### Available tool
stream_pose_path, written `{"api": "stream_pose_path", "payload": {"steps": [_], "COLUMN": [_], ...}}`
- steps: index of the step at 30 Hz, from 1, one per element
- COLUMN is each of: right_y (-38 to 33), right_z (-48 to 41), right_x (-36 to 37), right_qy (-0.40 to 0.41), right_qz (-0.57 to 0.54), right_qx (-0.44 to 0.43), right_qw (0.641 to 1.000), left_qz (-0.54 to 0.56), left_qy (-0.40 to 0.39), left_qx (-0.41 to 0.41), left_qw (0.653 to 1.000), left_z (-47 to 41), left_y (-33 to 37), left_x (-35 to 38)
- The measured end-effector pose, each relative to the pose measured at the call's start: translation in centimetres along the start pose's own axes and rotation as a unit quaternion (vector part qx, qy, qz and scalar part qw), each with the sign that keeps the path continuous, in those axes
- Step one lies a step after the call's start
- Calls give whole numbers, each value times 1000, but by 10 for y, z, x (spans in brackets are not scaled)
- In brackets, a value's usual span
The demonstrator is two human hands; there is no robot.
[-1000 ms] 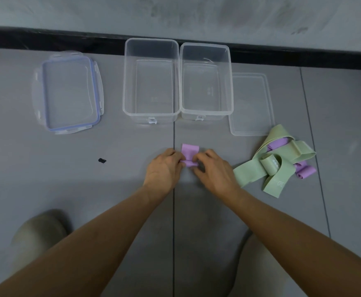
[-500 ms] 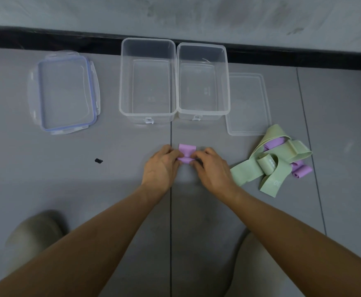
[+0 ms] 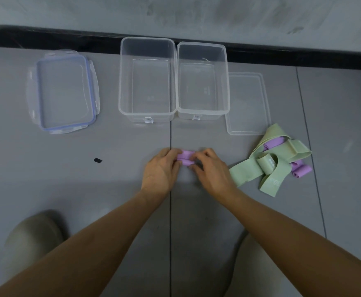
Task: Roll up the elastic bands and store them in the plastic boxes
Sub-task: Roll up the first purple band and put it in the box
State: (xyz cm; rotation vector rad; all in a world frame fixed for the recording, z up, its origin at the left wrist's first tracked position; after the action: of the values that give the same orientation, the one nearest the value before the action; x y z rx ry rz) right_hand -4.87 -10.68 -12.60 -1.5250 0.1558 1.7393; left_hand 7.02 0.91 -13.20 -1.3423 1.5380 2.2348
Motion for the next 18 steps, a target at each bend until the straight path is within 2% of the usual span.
{"api": "stream_pose_path", "payload": {"steps": [5,10,18], "right_y": [5,3,6], "right_z": [-6,0,-3], "right_x": [-1,6,4], "right_qy": [9,31,15], "right_qz": [-26,-60,-52], "right_qx": [30,42,32], "right_qw": [999,997,998], "left_qz": [-13,-17,9], "left_qy": [-9,-2,-27], "left_qx": [24,8,15], "left_qw": [1000,1000,999], "left_z": [-1,-9,-18], "left_y": [4,4,10], "left_x": [-1,2,-2]}}
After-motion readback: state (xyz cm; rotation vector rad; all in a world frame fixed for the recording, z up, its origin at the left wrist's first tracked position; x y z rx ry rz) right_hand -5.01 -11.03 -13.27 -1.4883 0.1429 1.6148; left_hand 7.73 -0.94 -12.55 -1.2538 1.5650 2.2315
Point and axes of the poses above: each hand's wrist, its own z-axis away from the middle knuckle, its own x-axis out of the palm, y = z × x, the point moved 4 cm from there along -z, towards the middle knuckle, and after that the axes turned 7 degrees about z, right-handed, at the moved point
